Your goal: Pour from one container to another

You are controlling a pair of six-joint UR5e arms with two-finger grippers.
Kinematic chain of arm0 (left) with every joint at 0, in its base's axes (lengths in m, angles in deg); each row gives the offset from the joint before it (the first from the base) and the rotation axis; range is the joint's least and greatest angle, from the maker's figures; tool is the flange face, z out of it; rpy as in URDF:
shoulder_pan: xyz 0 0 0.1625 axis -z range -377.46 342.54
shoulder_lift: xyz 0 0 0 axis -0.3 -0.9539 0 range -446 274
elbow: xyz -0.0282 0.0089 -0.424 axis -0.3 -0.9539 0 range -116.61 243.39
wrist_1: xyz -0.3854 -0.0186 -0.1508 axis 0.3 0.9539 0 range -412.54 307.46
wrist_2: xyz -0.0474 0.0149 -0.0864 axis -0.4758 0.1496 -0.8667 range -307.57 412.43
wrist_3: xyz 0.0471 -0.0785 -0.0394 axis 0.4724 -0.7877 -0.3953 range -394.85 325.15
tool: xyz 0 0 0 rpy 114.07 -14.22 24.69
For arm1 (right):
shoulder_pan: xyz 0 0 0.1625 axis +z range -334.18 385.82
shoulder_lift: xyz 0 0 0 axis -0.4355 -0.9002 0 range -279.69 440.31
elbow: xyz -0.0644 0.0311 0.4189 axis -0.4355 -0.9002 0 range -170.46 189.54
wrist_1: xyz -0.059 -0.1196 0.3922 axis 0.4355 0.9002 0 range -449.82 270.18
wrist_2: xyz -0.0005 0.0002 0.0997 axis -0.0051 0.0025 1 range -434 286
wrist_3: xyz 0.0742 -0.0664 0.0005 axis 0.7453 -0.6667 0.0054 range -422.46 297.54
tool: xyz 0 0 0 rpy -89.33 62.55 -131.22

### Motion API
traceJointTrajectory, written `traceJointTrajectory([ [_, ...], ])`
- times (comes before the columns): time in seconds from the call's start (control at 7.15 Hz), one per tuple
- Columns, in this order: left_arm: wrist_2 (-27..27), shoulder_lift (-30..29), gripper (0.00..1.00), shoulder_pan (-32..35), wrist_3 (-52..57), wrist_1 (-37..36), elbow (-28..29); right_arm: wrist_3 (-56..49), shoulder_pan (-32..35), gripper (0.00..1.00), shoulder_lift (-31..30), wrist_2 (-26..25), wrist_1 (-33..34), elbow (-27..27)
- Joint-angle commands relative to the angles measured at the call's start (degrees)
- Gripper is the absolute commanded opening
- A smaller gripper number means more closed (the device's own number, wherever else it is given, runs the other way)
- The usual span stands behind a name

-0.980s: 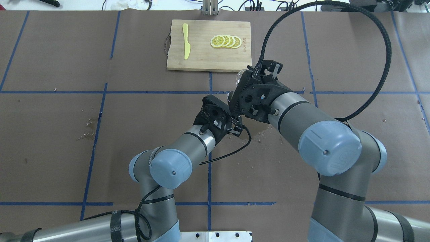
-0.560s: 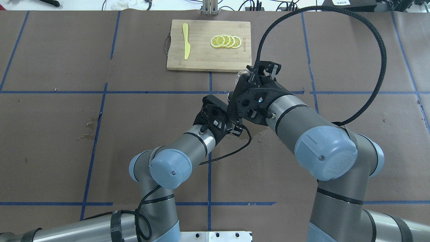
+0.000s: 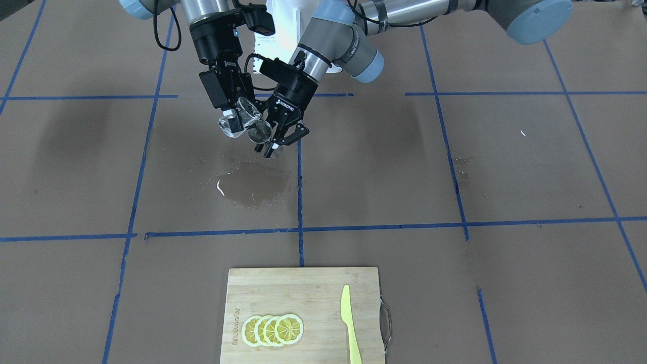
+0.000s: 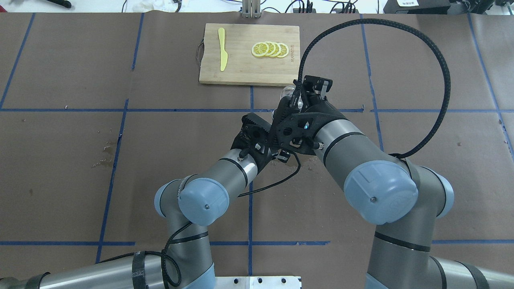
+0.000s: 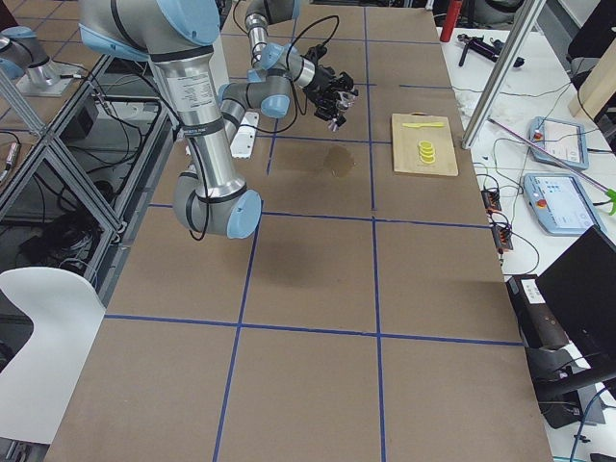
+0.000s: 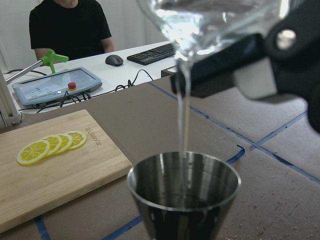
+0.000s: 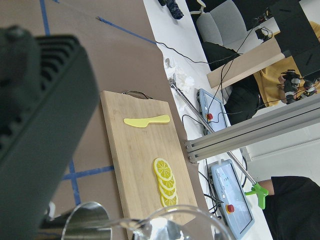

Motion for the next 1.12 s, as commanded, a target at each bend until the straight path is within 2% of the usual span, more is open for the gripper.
traceJointTrajectory([
  [0.0, 0.0, 0.1, 0.00, 0.0, 0.0, 0.0, 0.0, -2.5, -0.1, 0.00, 0.0, -1.7, 0.1, -0.2],
  [0.56, 0.0, 0.0, 0.00, 0.0, 0.0, 0.0, 0.0, -3.5, -1.3, 0.00, 0.0, -5.2, 0.1, -1.6],
  [0.98, 0.0, 0.0, 0.00, 0.0, 0.0, 0.0, 0.0, -4.6, -1.5, 0.00, 0.1, -5.9, 0.1, -1.8],
])
